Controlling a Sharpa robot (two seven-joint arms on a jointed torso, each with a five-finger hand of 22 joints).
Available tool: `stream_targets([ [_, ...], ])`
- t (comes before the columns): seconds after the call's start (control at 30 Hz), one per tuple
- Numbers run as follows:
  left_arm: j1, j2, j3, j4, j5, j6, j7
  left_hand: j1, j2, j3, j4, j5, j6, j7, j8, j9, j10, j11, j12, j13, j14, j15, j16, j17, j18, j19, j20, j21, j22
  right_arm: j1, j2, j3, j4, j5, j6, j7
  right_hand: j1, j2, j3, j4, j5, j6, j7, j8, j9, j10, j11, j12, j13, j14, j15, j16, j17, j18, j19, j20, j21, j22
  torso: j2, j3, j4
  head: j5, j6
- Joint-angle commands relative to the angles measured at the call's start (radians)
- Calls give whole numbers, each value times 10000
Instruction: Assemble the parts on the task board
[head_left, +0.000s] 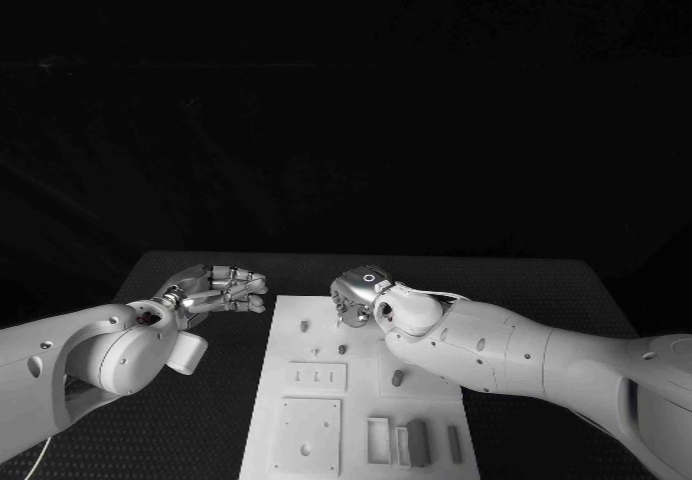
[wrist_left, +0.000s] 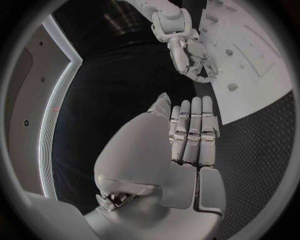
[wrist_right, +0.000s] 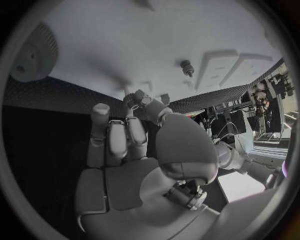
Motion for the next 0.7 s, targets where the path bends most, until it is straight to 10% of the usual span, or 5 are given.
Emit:
stream_targets([
  [0.03,3,31,5,10,28,192,44,-75,-33,-53,-8,-8,3,50,-51,0,-1,60,-42,-14,57,22,-46,14,165,37,-58,-34,-14,-39,32,-6,-60,-127,95,14,12,-72,48,-14,-6,73,24,19,6,27,-19,-51,-8,22,-30,25,-17,219,13,-48,59,185,-1,-7,-8,7,-9],
  [0.7,3,20,5,2,29,206,26,-82,-35,-60,-9,-9,4,51,-57,2,4,61,-54,-13,59,23,-64,29,162,40,-59,-46,-16,-40,8,-6,-134,73,116,66,7,-101,52,-20,-7,60,29,-5,14,25,-14,-77,-18,12,-26,19,-48,219,6,-49,58,182,2,-6,-15,-19,-22],
])
